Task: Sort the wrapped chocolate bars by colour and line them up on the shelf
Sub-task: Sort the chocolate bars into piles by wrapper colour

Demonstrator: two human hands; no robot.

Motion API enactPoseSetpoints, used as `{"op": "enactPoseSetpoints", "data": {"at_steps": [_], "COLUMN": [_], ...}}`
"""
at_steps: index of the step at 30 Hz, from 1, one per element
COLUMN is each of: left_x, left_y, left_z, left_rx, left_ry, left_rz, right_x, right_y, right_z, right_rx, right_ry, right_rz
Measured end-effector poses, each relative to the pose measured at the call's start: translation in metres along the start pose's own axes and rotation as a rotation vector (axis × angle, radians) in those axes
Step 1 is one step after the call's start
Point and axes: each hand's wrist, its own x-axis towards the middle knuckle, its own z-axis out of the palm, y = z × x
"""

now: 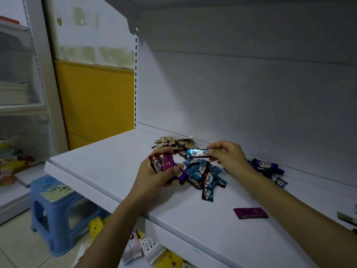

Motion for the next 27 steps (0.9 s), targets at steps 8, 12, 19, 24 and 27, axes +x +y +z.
{"op": "enactPoseSetpoints", "data": {"at_steps": [8,12,19,24,27], "left_x": [-0.002,-0.004,-0.003,-0.001,-0.003], "left_y": [0.005,0.009,0.005,0.004,0.007], "left_z": [0.001,0.003,0.003,0.005,0.009], "left_rx": [0.040,0.025,0.029,0.101,0.170], "left_ry": [0.015,0.040,0.099,0.153,0.114], "left_rz": [-0.005,0.002,0.028,-0.034,-0.046], "right_x": [-0.004,-0.030,-0.049,-0.033,-0.012], "right_y": [0.025,0.000,-0.015,-0.005,0.012], "right_z": [-0.009,0.018,0.045,0.016,-0.021], "right_rx": [-0.403,-0.257,-0.075,-0.033,-0.272], "right_ry": [0.062,-0.079,-0.273,-0.171,0.112], "right_rz": [-0.004,-0.162,-0.111,-0.091,-0.177]}}
